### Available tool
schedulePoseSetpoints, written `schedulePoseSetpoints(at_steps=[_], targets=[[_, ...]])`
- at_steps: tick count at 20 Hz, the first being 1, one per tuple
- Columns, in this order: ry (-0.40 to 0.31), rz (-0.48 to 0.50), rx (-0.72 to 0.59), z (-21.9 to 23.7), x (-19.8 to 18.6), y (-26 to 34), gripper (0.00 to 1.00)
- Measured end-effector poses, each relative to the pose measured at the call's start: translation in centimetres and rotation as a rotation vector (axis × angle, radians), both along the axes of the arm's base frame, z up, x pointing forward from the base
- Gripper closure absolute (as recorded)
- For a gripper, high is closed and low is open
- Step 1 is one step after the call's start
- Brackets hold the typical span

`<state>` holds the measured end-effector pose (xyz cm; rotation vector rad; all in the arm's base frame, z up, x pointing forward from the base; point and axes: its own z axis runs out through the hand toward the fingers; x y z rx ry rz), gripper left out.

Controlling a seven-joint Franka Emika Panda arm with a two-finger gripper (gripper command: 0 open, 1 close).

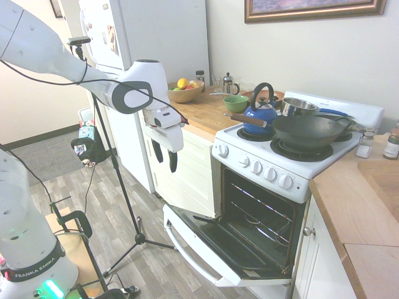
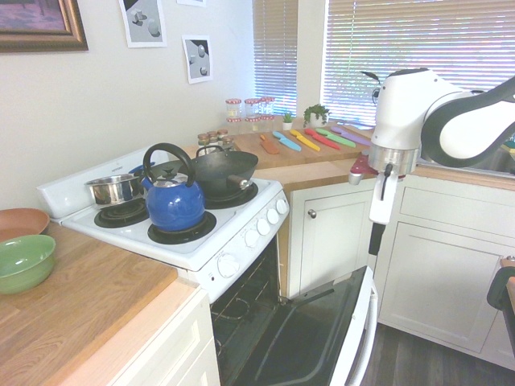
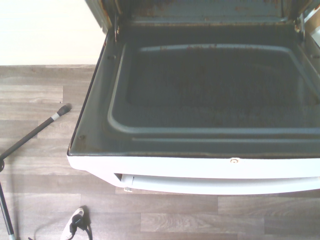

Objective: Close the oven

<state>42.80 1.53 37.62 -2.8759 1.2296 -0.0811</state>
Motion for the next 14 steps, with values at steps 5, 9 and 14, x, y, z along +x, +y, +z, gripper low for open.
schedulePoseSetpoints(at_steps=[5, 9, 14], targets=[[-0.009, -0.016, 0.001, -0.8, 0.2, -0.9, 0.0], [0.064, -0.045, 0.007, -5.3, -0.9, -3.2, 0.0], [0.138, -0.006, 0.028, -13.2, -1.7, -4.8, 0.0]])
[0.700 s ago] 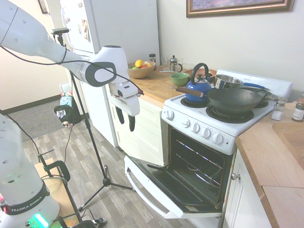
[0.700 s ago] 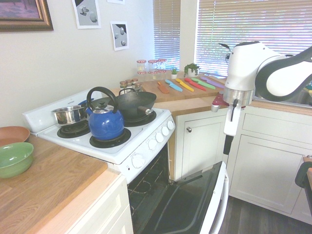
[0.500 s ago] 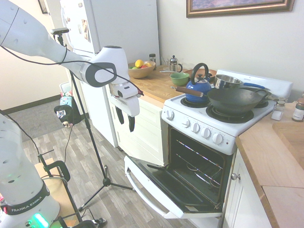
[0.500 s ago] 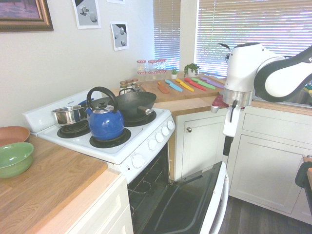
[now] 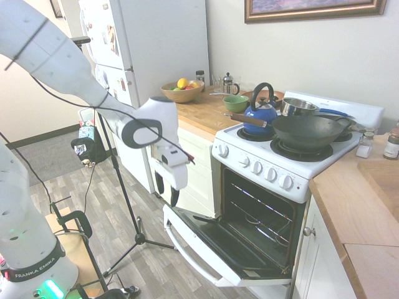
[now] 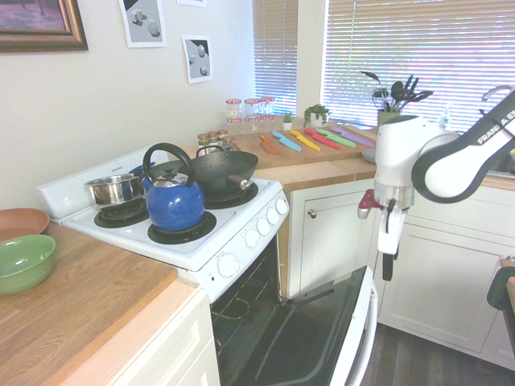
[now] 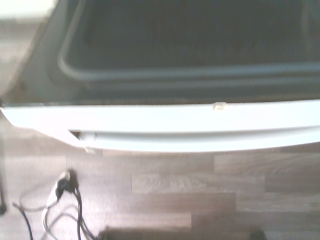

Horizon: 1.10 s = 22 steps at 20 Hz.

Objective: Close the oven

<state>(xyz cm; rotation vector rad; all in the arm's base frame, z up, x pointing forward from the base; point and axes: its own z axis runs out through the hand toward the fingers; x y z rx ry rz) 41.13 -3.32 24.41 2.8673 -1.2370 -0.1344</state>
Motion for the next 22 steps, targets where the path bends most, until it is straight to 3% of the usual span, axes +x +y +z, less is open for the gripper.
schedulePoseSetpoints(at_steps=[4, 8, 15, 22], targets=[[-0.004, 0.053, 0.008, -5.5, 0.8, 0.2, 0.0], [0.041, 0.031, 0.008, -9.3, 1.6, -1.7, 0.0], [0.095, 0.065, 0.032, -13.8, 3.7, -3.9, 0.0], [0.167, 0.082, 0.051, -17.7, 2.8, -6.0, 0.0]])
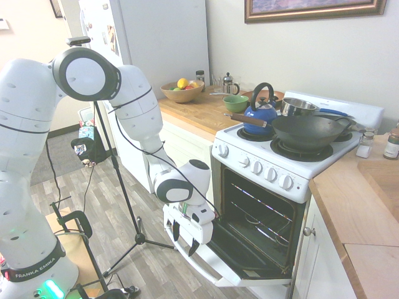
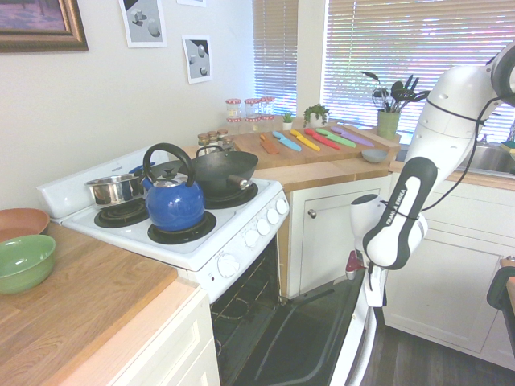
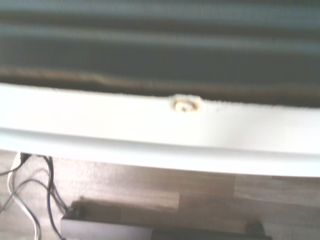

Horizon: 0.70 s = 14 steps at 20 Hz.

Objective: Close the oven

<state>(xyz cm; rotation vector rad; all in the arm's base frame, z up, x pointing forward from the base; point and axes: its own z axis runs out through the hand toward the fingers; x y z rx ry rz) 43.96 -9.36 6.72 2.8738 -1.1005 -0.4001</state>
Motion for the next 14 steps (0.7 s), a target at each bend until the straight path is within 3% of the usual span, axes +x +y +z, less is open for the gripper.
schedulePoseSetpoints(at_steps=[8, 14], targets=[[0.025, 0.054, 0.036, -3.6, -1.4, 1.7, 0.0], [-0.038, 0.074, 0.043, -4.8, 0.3, 3.4, 0.0]])
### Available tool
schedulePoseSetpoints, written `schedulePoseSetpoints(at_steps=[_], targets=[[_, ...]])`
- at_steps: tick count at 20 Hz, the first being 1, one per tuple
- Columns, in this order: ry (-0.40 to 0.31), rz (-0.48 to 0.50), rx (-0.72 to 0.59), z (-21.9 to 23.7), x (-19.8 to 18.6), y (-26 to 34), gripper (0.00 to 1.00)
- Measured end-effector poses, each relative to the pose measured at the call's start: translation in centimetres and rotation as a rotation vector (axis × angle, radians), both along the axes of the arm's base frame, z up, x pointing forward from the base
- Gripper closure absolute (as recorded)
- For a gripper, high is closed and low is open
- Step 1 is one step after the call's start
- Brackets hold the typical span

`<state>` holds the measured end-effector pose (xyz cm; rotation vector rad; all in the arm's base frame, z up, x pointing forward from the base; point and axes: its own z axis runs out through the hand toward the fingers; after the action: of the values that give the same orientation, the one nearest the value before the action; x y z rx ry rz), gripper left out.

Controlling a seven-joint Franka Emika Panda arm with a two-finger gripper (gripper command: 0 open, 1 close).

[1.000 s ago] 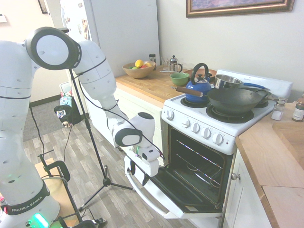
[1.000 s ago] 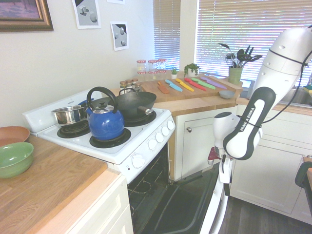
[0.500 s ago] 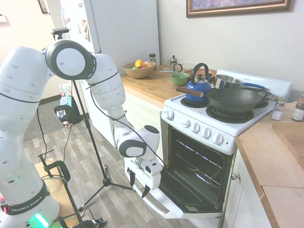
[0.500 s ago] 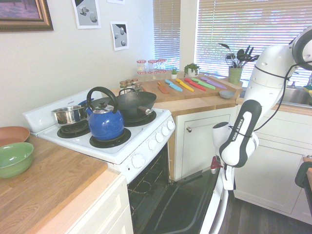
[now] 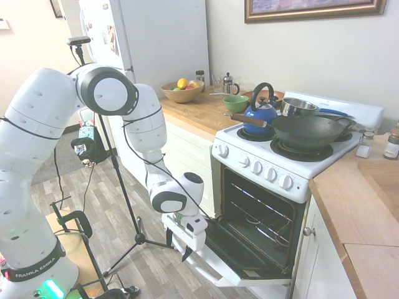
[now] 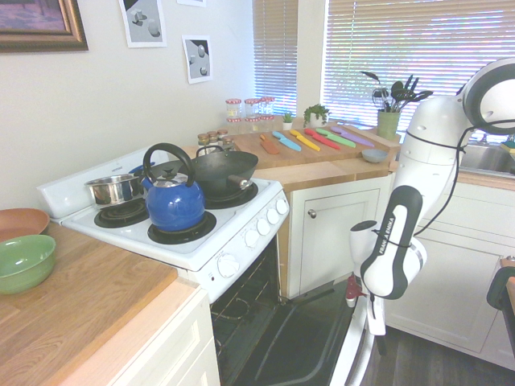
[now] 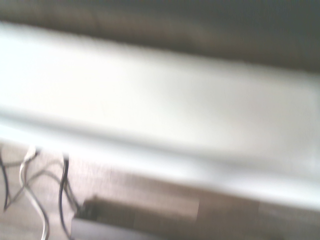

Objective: Close the oven

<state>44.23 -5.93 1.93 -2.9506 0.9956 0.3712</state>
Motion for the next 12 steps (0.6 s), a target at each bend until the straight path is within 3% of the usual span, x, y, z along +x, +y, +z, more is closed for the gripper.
schedulePoseSetpoints(at_steps=[12], targets=[[-0.138, -0.047, -0.055, -0.9, 1.1, -0.1, 0.0]])
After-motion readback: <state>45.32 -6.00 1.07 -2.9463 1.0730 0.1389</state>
